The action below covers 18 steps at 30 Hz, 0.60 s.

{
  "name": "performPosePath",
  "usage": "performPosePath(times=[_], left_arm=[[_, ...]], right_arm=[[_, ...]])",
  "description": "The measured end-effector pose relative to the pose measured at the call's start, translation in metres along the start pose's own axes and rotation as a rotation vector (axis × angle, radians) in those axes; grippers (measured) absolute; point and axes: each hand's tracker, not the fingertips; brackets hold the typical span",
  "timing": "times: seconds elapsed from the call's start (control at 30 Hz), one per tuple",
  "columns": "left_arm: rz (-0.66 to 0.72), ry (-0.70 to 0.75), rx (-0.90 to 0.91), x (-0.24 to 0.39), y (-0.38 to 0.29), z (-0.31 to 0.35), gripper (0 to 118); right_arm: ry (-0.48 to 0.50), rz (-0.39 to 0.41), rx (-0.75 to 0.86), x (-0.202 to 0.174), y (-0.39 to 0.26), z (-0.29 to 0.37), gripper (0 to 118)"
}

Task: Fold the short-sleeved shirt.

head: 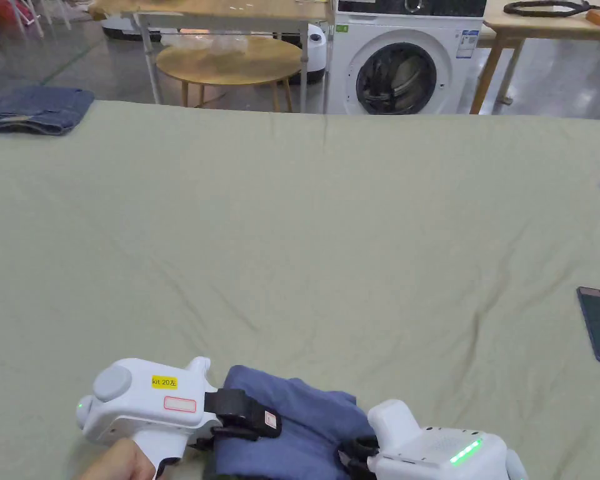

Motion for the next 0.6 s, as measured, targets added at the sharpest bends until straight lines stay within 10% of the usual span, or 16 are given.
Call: performPosePath(times=[0.6], left_arm=[[0.065, 0.627, 0.317, -0.143, 0.118, 0.434, 26]], right_arm=[[0.244, -0.022, 0.063, -0.088, 0.140, -0.057, 0]])
